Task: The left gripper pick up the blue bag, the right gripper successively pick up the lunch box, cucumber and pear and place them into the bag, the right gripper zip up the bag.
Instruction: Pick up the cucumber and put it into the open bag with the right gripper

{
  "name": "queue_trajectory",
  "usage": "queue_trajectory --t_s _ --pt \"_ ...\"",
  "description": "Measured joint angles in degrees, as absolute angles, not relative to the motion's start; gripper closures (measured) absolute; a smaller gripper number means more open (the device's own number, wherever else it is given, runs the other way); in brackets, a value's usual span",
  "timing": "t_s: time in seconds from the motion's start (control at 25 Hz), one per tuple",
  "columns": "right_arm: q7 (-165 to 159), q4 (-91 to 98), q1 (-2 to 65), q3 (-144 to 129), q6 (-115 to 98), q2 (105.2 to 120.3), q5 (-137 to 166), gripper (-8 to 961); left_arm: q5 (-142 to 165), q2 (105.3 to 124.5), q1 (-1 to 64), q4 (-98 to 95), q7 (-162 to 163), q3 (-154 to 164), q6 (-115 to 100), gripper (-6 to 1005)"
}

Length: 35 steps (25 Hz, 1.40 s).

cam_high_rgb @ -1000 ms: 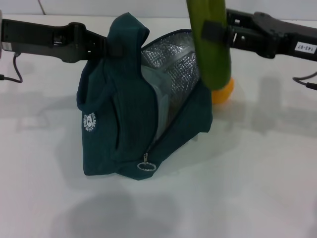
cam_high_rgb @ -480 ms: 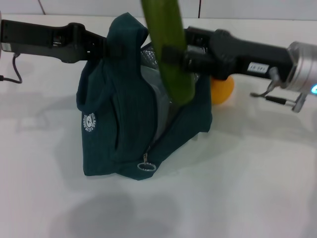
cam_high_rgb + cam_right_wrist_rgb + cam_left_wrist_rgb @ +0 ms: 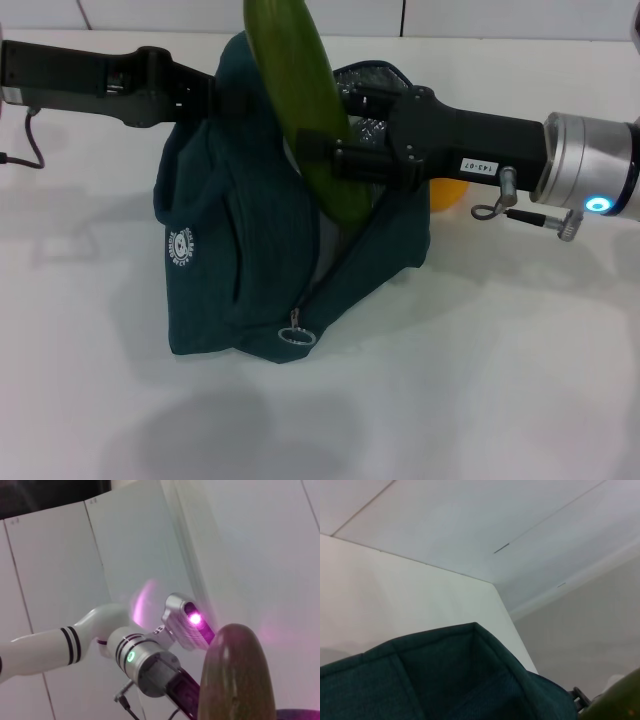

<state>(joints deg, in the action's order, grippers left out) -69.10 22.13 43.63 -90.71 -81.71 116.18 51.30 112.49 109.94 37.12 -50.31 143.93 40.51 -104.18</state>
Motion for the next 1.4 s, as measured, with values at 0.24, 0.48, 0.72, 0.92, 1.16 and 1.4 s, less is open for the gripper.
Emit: queue_trajectory --t_s 0.24,0.48,0.72,0.92,1.16,1.4 --pt "-67.79 22.16 43.62 -90.85 -80.57 116.19 51.04 285 112.49 109.95 37.16 -50.30 143.90 40.51 -104.24 955" --pt "-66.56 22.68 44.08 -94.68 -77.53 116.19 48.66 282 112.49 110.02 37.18 -50.29 143.83 40.51 -104.24 955" --pt "-66.37 23.25 43.25 -97.93 -76.83 116.19 47.35 279 112.49 110.04 37.04 -50.34 143.81 40.30 -104.24 955" --pt "-64.35 25.81 40.71 -98.46 -77.63 116.19 47.30 277 112.49 110.04 37.01 -50.39 143.79 40.26 -104.24 955" --pt "-62.20 28.76 37.40 -98.50 -77.86 116.19 47.15 274 112.44 110.04 37.00 -50.47 143.79 40.27 -104.25 955" --pt "-62.07 28.88 36.85 -98.27 -78.08 116.19 46.68 206 112.34 109.96 37.00 -50.47 143.79 40.13 -104.32 954"
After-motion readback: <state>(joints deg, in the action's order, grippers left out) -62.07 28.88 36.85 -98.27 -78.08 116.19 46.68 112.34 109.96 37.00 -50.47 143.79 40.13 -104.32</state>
